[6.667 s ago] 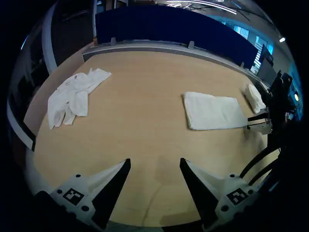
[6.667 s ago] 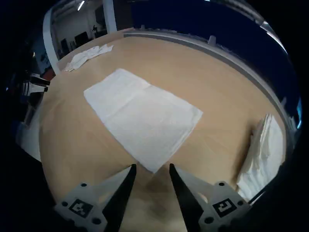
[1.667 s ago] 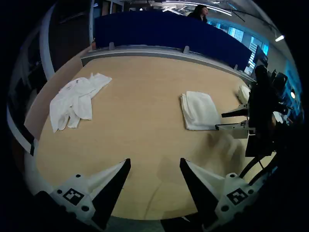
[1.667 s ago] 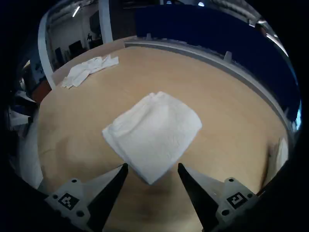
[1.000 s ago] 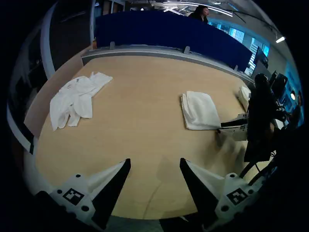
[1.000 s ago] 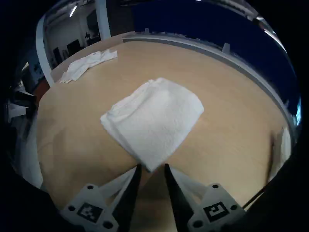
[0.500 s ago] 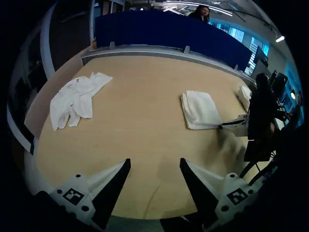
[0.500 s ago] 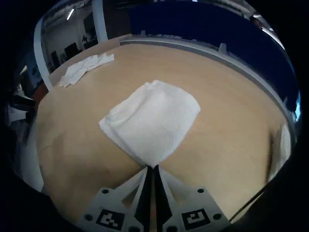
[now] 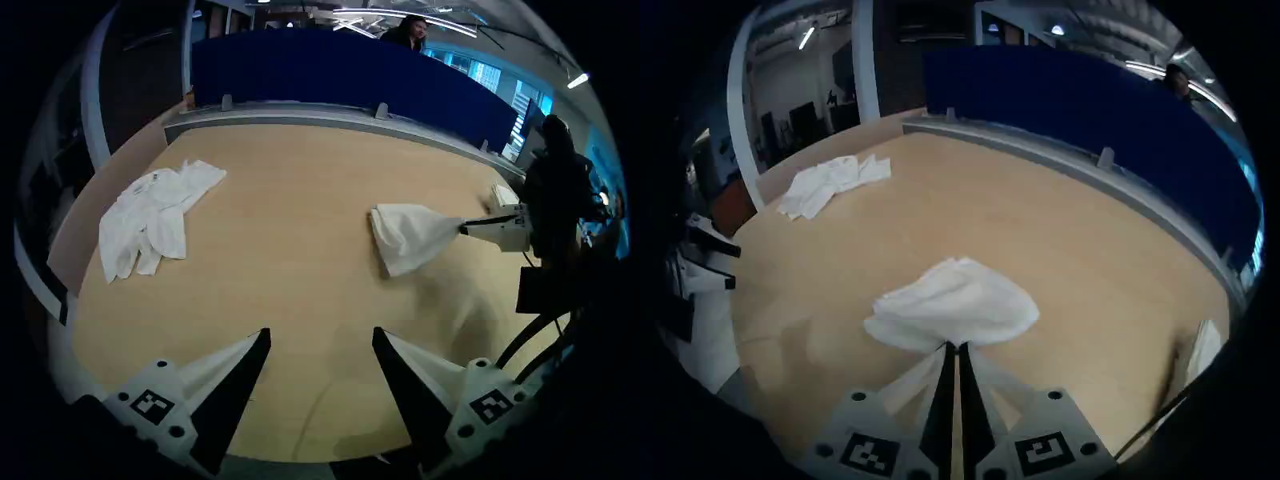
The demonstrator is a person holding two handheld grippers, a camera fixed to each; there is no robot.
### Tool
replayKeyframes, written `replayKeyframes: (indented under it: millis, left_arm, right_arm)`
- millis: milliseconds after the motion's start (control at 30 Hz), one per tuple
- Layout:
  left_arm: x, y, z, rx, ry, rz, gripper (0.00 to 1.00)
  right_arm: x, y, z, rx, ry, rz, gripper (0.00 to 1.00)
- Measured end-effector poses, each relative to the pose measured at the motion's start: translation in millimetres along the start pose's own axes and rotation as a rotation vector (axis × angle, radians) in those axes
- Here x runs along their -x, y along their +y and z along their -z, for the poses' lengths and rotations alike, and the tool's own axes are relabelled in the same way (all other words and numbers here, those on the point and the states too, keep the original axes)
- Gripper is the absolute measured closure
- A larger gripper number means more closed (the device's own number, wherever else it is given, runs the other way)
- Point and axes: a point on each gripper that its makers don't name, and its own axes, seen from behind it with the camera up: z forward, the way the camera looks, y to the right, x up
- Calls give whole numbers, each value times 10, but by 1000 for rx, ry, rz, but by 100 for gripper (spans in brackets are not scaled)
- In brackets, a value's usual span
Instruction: Fold towel
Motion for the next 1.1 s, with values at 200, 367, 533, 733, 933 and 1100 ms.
replayKeyframes:
  millis: [200,367,533,733,933,1100]
  left_arm:
    - [-123,55,-9,13,29,3,6]
    - [-228,92,-25,22,53,-1,6]
    - [-322,135,-32,34,73,-4,6]
    - [-389,198,-50,50,85,-3,6]
    - [-417,238,-85,58,84,-11,6]
    - [-443,275,-119,65,82,-13,6]
  right_arm:
    - [-547,61,178,2,69,27,97]
    - [-888,149,358,16,112,55,97]
    - [-1079,267,527,40,134,77,97]
    - [-1158,371,651,59,144,86,97]
    - [-1184,450,701,64,151,75,97]
    - [-1225,581,768,67,160,54,97]
